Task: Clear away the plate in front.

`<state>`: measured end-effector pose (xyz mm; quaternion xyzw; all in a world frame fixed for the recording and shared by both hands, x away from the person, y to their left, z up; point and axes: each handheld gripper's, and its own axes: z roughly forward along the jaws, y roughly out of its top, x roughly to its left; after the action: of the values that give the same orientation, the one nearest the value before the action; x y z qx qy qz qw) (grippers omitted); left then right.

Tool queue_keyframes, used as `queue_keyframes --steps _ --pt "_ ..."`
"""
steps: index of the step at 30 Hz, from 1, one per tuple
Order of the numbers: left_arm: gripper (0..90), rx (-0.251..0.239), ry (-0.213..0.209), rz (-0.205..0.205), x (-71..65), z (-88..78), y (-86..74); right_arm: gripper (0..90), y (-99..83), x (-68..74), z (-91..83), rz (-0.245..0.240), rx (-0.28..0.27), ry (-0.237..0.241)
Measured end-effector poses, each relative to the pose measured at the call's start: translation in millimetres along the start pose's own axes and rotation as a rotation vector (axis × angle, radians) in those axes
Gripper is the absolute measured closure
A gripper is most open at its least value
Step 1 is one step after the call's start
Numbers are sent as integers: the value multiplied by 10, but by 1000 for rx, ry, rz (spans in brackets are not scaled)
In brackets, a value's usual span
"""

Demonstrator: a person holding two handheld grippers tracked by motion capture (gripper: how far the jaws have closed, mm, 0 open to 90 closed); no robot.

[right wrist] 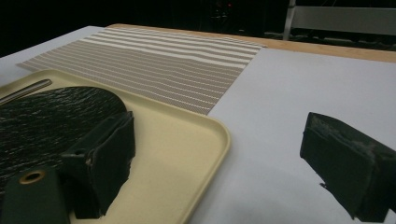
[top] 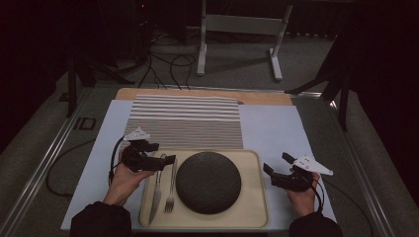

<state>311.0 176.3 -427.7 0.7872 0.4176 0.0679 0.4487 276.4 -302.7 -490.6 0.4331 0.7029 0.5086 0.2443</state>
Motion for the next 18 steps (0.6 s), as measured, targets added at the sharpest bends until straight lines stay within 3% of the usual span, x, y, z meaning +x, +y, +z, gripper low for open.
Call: queue_keyframes --steps 2,3,6,9,13,18 --pt "93 -17 4 12 -1 -32 -2 103 1 4 -1 -1 2 2" --pt "93 -51 19 19 7 -90 -9 103 1 6 -1 -4 2 3" --pt "56 -87 68 35 31 -158 -29 103 4 18 -7 -5 -1 10" --pt "12 -113 90 34 77 -218 -61 103 5 23 -11 -5 -2 14" --pt "0 -154 174 45 147 -307 -139 103 6 31 -17 -6 -3 22" --pt "0 -200 209 31 239 -399 -266 95 25 64 -28 -18 -10 49"
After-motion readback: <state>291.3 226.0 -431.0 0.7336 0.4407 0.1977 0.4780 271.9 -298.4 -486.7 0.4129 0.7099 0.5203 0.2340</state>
